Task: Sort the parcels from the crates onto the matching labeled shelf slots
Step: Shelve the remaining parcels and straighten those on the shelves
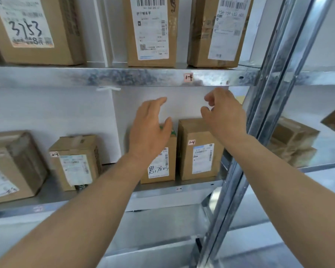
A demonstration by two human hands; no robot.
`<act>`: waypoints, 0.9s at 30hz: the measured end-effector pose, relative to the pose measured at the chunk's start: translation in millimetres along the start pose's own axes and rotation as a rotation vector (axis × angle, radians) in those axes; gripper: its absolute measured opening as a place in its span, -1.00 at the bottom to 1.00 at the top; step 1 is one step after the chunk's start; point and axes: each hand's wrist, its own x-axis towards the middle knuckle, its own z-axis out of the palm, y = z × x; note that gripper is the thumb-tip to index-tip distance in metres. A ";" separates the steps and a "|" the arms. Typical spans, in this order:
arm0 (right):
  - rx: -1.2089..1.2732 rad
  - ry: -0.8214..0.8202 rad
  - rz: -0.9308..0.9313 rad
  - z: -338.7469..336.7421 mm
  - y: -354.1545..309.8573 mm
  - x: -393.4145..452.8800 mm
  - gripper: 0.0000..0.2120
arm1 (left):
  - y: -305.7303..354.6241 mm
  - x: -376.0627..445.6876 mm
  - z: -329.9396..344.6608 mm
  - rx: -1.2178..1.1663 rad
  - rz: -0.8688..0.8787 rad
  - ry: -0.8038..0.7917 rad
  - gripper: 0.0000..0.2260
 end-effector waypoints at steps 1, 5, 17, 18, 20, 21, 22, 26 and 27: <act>-0.010 -0.020 0.013 3.2 8.2 -5.4 -0.77 | -2.5 -6.3 5.7 0.001 -0.017 -0.018 -0.58; -0.014 -0.072 0.036 13.5 35.8 -18.7 -0.78 | -2.9 -23.4 26.6 0.052 -0.096 -0.069 -0.59; 0.102 -0.376 0.362 75.0 136.2 -63.6 -0.71 | -12.6 -73.2 127.6 -0.015 -0.488 -0.242 -0.61; 0.122 -0.407 0.405 81.6 144.4 -66.8 -0.68 | -18.3 -78.0 136.8 -0.015 -0.530 -0.265 -0.58; 0.150 -0.474 0.471 95.0 156.6 -69.2 -0.57 | -27.5 -84.7 152.9 -0.038 -0.600 -0.298 -0.50; 0.172 -0.508 0.481 101.8 160.9 -69.6 -0.53 | -30.3 -87.3 159.3 -0.050 -0.626 -0.306 -0.47; 0.201 -0.535 0.487 108.1 163.8 -69.4 -0.51 | -32.2 -88.9 165.0 -0.048 -0.650 -0.315 -0.45; 0.293 -0.590 0.555 126.1 169.0 -66.3 -0.52 | -41.6 -92.3 182.8 -0.053 -0.714 -0.316 -0.41; 0.312 -0.612 0.582 128.5 169.5 -65.4 -0.52 | -43.0 -92.4 185.6 -0.070 -0.722 -0.323 -0.40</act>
